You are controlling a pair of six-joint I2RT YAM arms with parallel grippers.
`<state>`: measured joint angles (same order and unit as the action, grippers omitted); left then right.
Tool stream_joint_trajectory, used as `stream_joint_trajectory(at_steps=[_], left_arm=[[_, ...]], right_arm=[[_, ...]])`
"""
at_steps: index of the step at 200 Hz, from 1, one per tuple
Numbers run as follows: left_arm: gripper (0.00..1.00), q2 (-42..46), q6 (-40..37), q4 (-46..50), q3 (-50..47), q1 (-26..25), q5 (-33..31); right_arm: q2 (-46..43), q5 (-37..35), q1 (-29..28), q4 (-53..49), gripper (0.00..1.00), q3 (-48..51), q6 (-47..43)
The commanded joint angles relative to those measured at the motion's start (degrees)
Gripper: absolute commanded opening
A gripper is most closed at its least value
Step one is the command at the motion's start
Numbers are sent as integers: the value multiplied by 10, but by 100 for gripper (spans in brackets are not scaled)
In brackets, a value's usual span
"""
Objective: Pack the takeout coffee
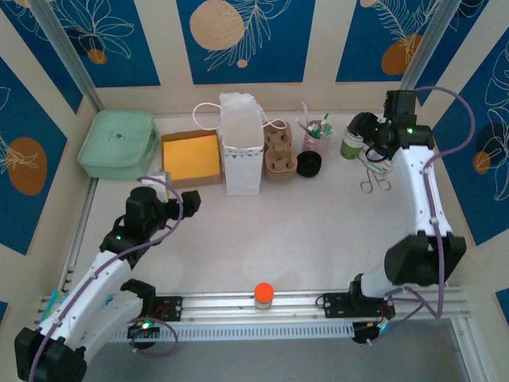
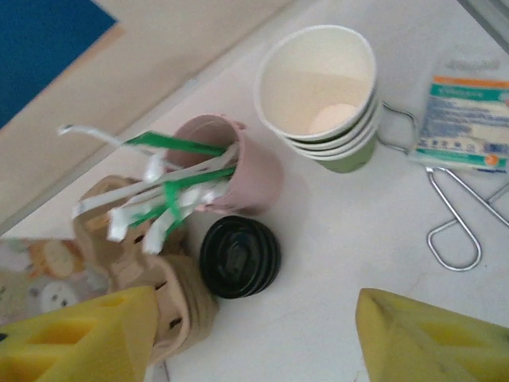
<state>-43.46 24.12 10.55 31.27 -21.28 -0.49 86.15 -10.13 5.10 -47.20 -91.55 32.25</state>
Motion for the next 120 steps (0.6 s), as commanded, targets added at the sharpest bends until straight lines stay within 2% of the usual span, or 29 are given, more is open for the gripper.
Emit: stream_joint_trajectory(at_steps=[1,28,77,120], left_arm=[[97,6,16,12,-14,-26,-10],[96,6,27,1,-19,-41,-1],[95,-1,26,-7,-15,-52,4],[95,6,19,7,-9,-54,-2]], right_arm=[[48,-1,21,-61,62,-51,10],[109,-8,35,-78,58,-106,10],[219,-4,42,-118,44,-216,7],[284,-47,38,-158,36,-288,1]])
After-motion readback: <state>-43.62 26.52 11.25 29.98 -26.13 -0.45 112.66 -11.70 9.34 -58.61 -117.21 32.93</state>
